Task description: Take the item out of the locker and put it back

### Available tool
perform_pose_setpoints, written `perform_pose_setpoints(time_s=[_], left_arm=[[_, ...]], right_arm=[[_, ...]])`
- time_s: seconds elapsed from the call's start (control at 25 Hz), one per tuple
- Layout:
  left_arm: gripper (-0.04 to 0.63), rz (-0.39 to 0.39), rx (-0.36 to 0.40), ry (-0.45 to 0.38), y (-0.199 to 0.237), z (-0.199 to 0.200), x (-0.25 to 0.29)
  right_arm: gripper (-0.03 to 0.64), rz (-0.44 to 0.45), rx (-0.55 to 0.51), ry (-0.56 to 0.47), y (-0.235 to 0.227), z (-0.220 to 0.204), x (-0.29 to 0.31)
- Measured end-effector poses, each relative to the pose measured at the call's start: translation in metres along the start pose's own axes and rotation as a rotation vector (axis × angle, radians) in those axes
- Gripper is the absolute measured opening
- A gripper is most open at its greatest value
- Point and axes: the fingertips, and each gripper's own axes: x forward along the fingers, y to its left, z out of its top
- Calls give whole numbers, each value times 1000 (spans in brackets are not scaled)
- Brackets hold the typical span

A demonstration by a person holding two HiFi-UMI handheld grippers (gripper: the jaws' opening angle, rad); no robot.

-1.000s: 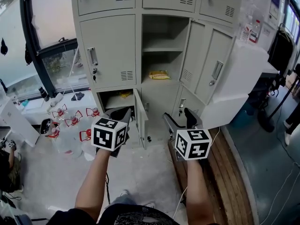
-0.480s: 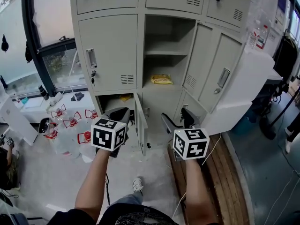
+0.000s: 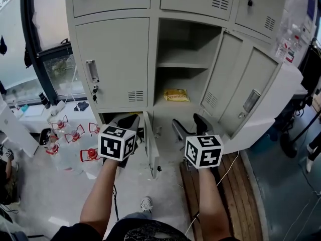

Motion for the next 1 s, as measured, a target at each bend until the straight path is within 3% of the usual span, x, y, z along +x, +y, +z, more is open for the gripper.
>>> perform_pose_setpoints(time_s=[1.0], left_arm=[[0, -18, 19, -18, 72, 28, 75]], right_arm=[[334, -9, -40, 92, -24, -8, 125]])
